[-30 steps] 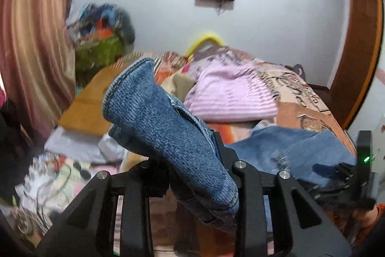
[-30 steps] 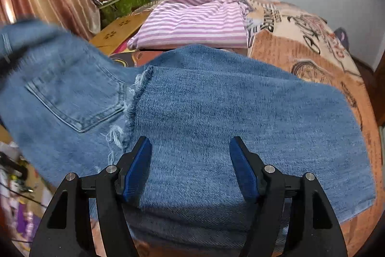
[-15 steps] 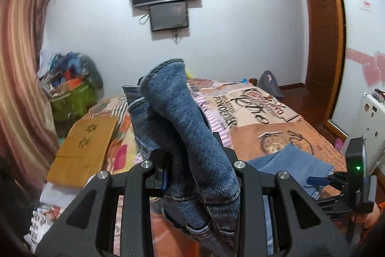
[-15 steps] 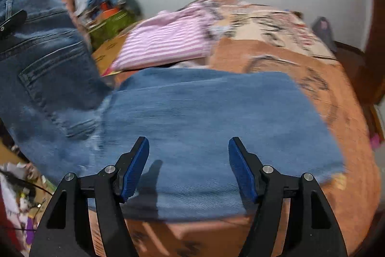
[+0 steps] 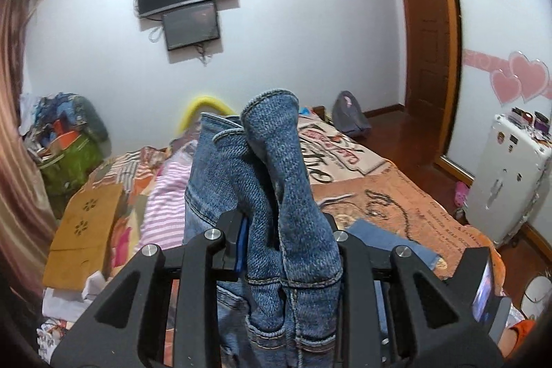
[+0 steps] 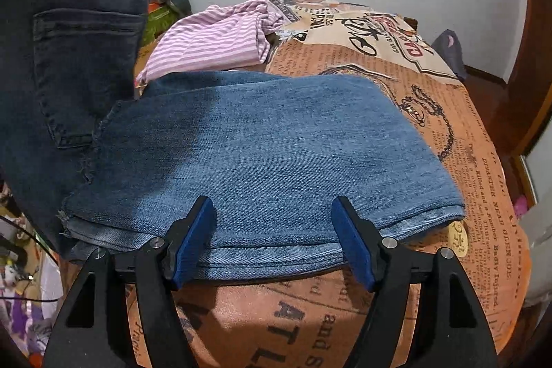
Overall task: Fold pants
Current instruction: 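Grasp the jeans leg end with the left gripper and lift it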
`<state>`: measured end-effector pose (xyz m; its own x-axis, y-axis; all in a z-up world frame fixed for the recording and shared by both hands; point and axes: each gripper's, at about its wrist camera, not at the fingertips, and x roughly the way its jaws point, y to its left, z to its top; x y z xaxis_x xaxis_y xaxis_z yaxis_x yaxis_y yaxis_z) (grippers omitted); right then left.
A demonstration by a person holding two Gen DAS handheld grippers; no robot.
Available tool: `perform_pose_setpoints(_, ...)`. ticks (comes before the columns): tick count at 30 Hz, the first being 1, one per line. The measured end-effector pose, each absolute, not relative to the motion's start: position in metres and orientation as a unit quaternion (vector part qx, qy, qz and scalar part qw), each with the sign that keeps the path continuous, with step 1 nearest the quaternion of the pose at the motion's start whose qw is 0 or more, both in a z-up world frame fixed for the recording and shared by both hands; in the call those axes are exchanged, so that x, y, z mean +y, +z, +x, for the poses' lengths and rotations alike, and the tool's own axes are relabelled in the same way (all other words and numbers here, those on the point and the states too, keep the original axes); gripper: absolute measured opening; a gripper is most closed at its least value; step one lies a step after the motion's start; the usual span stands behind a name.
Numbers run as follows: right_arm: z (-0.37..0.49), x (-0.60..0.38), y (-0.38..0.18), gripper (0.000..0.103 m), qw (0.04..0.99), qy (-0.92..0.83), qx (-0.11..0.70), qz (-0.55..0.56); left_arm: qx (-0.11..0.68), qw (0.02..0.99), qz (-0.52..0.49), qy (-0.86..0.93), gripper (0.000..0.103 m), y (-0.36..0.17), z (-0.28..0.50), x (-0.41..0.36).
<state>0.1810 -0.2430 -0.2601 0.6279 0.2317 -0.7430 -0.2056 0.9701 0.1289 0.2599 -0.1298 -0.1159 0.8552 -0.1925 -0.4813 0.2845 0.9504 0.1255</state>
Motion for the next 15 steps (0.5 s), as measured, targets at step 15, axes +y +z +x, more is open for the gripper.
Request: perform_pose_setpoints(15, 0.145, -0.326, -0.236, 0.068, 0.916, 0.07, 0.377, 0.121, 0.326, 0.906, 0.164, -0.216, 0.026, -0.186, 0.285, -0.237)
